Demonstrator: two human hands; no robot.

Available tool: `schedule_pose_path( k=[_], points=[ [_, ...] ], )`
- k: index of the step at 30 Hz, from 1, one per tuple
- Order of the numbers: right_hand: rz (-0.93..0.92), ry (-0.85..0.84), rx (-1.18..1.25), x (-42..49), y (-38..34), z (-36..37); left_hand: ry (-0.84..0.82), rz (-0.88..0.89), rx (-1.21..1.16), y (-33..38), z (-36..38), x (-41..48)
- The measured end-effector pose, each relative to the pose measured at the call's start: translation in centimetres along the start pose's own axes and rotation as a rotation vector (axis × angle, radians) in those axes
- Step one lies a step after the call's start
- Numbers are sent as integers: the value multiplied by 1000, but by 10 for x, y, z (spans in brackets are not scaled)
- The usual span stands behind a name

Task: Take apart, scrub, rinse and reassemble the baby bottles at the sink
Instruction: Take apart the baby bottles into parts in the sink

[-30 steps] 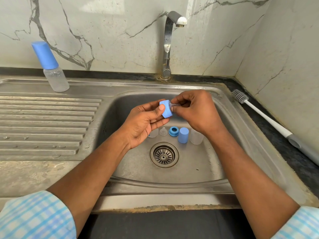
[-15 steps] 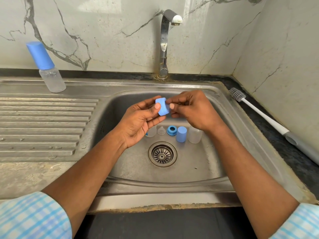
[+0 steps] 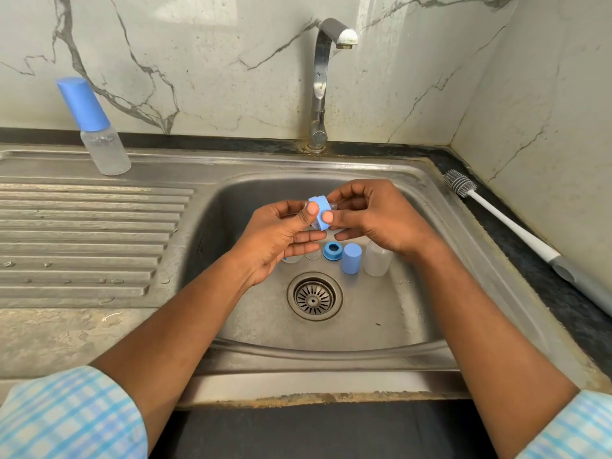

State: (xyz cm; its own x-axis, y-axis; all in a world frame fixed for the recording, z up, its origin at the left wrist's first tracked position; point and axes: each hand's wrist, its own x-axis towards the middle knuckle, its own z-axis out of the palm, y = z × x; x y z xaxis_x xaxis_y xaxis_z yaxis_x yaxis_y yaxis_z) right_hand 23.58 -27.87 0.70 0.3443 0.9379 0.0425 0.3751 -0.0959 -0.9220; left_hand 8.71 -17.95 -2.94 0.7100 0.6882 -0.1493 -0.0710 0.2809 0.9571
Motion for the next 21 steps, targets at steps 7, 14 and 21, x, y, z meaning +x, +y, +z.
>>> schedule_pose_path(
  k=[7, 14, 21],
  points=[
    [51, 205, -6, 3, 6, -25, 11, -23, 143, -10, -3, 7],
    [325, 43, -517, 12, 66, -39, -38, 126, 610, -41, 9, 24],
    [624, -86, -620, 16, 109, -25, -198, 79, 995, -84, 34, 71]
  ],
)
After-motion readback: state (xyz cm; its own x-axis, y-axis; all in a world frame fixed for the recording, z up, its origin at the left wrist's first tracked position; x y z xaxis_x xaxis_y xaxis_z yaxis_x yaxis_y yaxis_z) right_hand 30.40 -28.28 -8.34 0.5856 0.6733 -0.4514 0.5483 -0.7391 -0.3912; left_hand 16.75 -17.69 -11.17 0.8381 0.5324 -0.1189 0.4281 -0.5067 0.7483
